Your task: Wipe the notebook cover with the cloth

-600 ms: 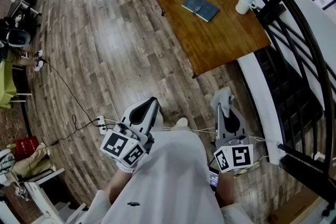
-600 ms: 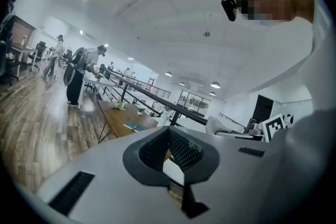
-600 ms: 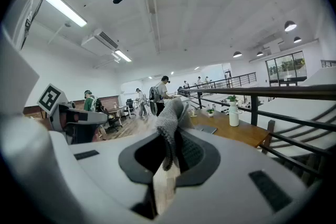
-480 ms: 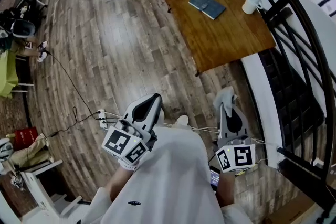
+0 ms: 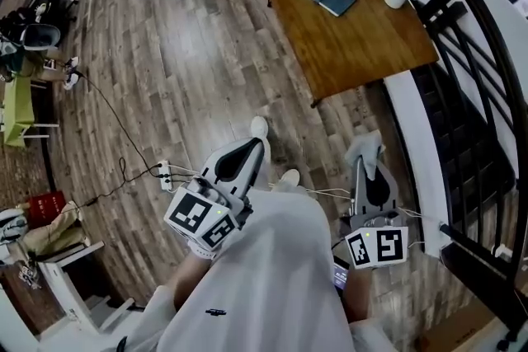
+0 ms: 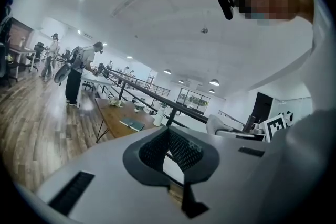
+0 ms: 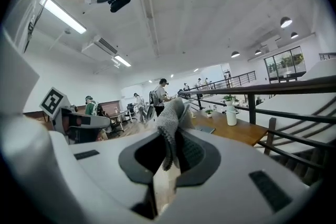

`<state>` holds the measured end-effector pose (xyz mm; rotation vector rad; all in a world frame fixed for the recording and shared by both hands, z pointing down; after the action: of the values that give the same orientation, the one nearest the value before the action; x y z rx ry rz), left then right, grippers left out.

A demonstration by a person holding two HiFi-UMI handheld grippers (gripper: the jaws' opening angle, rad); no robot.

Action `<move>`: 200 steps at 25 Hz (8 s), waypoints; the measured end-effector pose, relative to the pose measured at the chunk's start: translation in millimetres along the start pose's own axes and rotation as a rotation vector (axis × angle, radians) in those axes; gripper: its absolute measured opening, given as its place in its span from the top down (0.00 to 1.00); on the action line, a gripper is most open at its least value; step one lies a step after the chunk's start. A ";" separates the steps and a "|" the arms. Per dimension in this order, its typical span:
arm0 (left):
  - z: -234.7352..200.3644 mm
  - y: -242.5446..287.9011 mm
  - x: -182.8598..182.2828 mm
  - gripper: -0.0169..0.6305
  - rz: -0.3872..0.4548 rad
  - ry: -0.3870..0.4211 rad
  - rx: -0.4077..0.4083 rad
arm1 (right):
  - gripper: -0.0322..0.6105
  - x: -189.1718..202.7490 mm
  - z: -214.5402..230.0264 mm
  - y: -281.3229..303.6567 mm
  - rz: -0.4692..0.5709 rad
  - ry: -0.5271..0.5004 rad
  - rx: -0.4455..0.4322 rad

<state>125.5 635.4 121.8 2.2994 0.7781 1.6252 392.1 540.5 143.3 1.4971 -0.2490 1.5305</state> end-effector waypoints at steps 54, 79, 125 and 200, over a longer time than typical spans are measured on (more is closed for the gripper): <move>-316.4 213.0 -233.3 0.95 -0.059 -0.051 0.159 | 0.90 -198.4 34.4 367.0 -0.048 0.043 0.111; -303.9 438.1 -309.5 0.95 -0.404 0.129 0.353 | 0.89 -220.7 160.7 457.6 -0.057 0.248 0.189; -399.5 597.1 -189.5 0.95 -0.638 0.132 0.322 | 0.89 -137.5 233.6 649.6 -0.322 0.252 0.165; -401.2 619.3 -145.4 0.95 -0.783 0.150 0.293 | 0.89 -62.1 325.9 576.6 -0.701 0.410 0.598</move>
<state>-99.9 -8.5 438.4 1.6610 1.7661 1.3611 184.8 -25.1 425.5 1.4284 0.9522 1.3186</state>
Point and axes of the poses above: the fingertips, and each gripper's own axes: y forward along the fingers, z to its right, x out of its underside, the point moved 9 cm from there along -y, backward along the fingers, and after that the axes turned 15 degrees about -z, right-handed, at the moved point
